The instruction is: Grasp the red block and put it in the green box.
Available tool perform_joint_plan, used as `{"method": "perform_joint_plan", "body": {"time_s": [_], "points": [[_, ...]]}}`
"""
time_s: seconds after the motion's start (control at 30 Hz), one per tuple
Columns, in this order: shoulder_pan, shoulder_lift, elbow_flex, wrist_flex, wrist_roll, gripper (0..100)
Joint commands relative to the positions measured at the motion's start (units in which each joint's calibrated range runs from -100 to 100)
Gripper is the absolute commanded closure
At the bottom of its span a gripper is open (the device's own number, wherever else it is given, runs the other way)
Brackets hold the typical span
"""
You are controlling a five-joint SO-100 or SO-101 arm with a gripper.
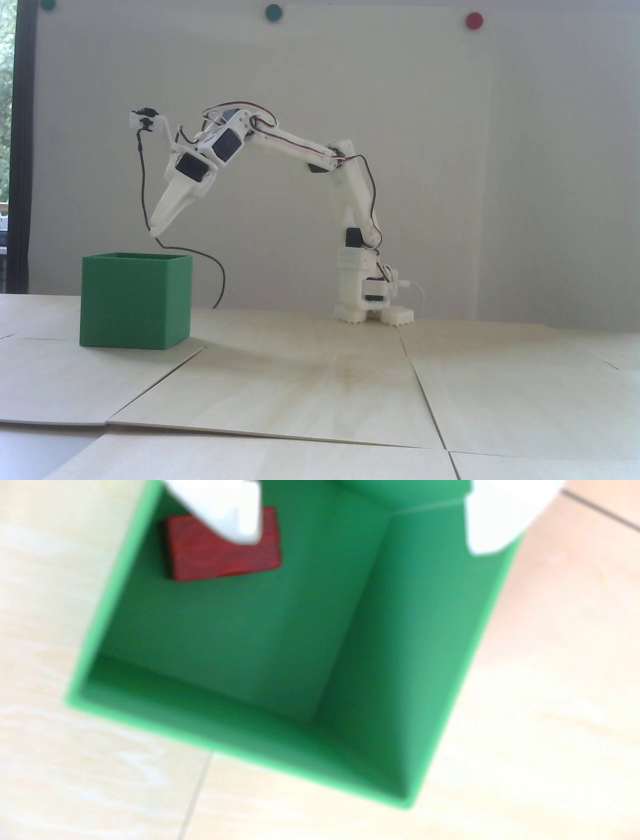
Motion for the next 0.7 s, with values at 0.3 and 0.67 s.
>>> {"method": "perform_joint_plan", "body": {"time_s": [0.3,0.67], "points": [[-8.4,-21.0,-4.9,16.8,0.0,96],[-17.9,-38.7,20.2,20.1,-0.1,98]]}}
